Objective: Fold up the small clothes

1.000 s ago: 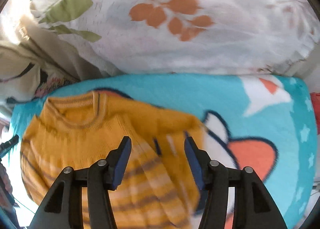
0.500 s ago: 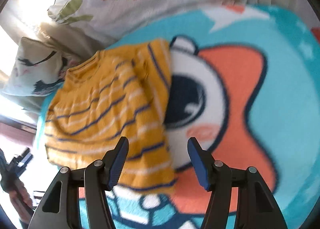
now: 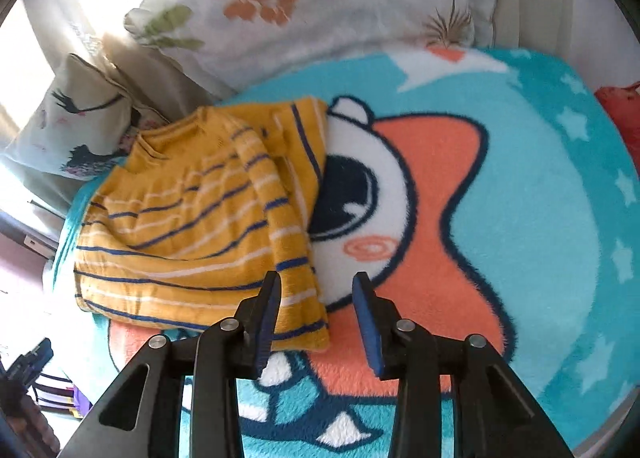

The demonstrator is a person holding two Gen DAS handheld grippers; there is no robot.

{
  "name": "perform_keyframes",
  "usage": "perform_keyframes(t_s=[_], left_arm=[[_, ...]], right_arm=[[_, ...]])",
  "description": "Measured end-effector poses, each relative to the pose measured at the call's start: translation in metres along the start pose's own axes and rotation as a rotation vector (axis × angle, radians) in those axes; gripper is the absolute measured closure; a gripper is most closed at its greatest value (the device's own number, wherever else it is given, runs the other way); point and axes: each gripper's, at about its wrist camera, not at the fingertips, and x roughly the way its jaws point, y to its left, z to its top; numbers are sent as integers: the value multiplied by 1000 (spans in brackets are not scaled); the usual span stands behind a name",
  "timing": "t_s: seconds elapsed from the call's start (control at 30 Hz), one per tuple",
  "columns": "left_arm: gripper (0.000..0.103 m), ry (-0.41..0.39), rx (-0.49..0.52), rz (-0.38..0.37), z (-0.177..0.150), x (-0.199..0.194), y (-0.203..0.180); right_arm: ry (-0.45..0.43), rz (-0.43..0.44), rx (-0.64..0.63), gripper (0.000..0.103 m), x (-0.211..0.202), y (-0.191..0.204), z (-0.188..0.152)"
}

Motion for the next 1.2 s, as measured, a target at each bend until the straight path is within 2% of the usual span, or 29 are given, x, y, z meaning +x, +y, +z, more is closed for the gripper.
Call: perform_keyframes(t_s=[0.17,0.43,0.47,0.5,0.53,0.57,0.63,0.7,0.77,0.83,0.87,0.9,1.0,1.1,1.2], left_arm=[[34,7,41,-20,15,20,-2],[34,92,64,-93,83,102,-9],[41,117,71,-116,88,112,-11],[64,155,79,-149,91,123,-13],[79,210,91,-162,91,131,-14],[87,226,100,-171,90,132,-14],[92,240,143,-165,85,124,-12],[92,257,147,-173,76,117,1],[91,279,120,-220,71,113,13],[86,273,114,-263,69,106,21],[80,263,121,-262,69,101,23],[74,249,130,-255,69,96,24],[65,220,144,-245,71,80,33],[55,175,148,-196,74,65,49],[52,141,148,-130,75,56,64]], right_arm=[[-5,1,-24,63,-9,7,-18],[61,-34,-7,62,0,20,-51],[69,-38,1,62,3,24,-53],[79,-42,11,62,6,30,-55],[84,-46,14,62,9,35,-55],[89,-53,15,62,11,40,-55],[94,-70,10,62,14,55,-54],[86,-76,0,62,14,68,-52],[82,-76,-10,62,16,83,-47],[80,-60,-24,61,20,102,-41],[82,-54,-36,61,23,110,-37],[85,-45,-54,60,27,123,-34],[103,6,-121,59,43,169,-25],[126,63,-226,56,63,230,-19],[135,103,-339,47,81,290,-19]])
